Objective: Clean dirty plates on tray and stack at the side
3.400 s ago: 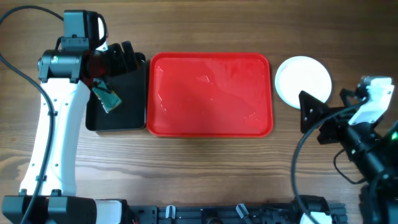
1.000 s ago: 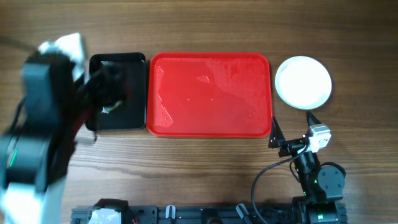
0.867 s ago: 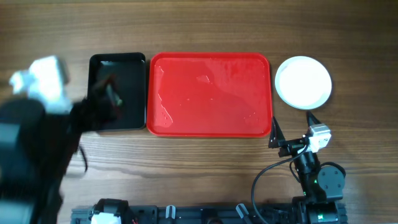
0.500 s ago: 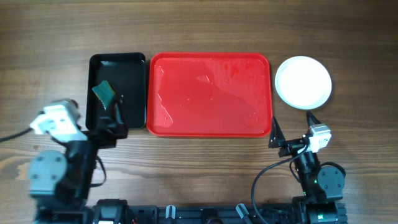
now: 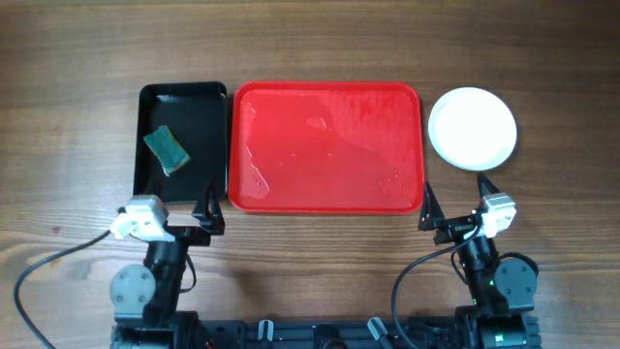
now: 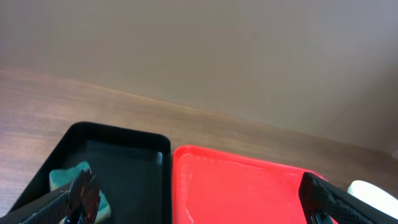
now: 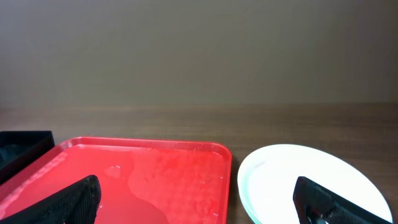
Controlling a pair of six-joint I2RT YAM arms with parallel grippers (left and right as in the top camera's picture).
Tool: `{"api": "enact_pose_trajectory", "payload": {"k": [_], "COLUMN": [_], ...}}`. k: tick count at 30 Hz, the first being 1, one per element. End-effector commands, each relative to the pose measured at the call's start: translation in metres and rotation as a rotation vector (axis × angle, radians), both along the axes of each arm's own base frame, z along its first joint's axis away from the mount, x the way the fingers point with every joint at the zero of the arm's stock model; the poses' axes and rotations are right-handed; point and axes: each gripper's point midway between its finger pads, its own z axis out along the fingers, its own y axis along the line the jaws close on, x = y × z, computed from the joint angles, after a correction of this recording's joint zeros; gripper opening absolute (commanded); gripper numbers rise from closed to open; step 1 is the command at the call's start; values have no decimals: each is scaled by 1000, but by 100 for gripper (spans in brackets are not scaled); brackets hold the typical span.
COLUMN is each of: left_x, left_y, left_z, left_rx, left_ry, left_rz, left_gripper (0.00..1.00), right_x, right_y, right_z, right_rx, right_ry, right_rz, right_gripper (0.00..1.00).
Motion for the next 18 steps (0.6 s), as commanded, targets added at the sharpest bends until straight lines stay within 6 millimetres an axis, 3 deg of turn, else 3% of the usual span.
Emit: {"api": "enact_pose_trajectory", "payload": {"k": [1, 7, 13, 18], "left_x": [1, 5, 6, 6], "left_y": [8, 7, 4, 4], "left_z": [-11, -17, -48, -49], "left_rx": [-8, -11, -7, -7], "left_ry": [-21, -66, 23, 27], "left_rz": [42, 41, 21, 22], "left_gripper": [100, 100, 100, 100], "right_x": [0, 0, 0, 0], "right_y": [-2, -2, -2, -2], "right_z": [3, 3, 3, 3], "right_rx": [15, 15, 16, 15], "right_ry": [-13, -13, -13, -13], "right_rz": [-11, -11, -11, -11], "right_gripper": [100, 100, 100, 100]}}
